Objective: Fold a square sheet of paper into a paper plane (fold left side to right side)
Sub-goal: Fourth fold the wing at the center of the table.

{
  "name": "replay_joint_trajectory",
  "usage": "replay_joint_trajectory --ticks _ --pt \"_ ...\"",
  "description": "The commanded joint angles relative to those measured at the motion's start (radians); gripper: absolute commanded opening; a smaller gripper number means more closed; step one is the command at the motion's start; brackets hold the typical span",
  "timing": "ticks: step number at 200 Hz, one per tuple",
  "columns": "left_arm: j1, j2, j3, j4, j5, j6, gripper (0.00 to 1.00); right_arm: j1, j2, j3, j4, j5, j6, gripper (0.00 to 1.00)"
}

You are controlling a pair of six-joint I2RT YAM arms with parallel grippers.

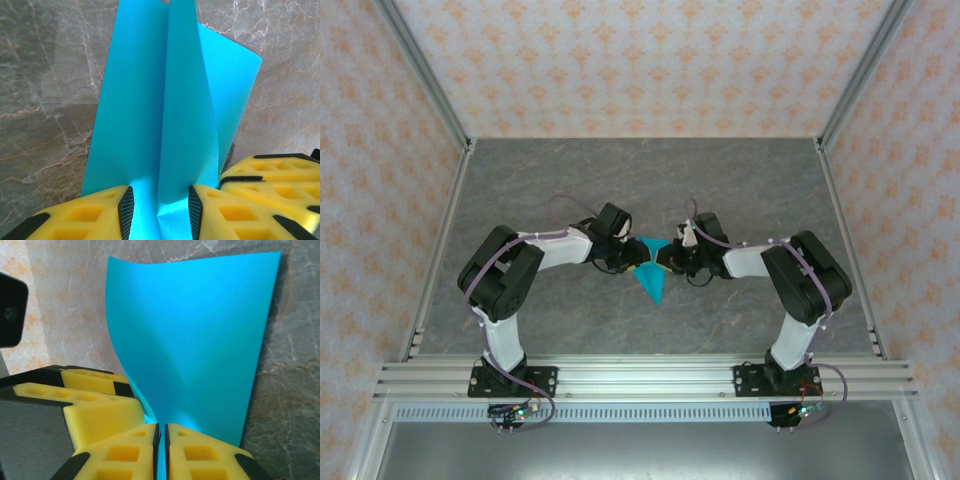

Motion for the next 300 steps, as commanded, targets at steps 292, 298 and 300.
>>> replay_joint_trajectory --ticks 292,298,300 --pt "-0.006 0.018 0.019 -0.004 -0.013 -0.001 0.35 0.024 0.047 0.023 0.067 0.001 0.052 0.21" --pt "-0.005 0.018 0.018 -0.005 -0.012 -0.002 0.35 0.024 0.049 0.023 0.073 -0.002 0.056 0.21" --pt "-0.007 0.018 0.019 -0.005 -0.012 -0.002 0.35 0.024 0.05 0.023 0.075 -0.003 0.058 0.21"
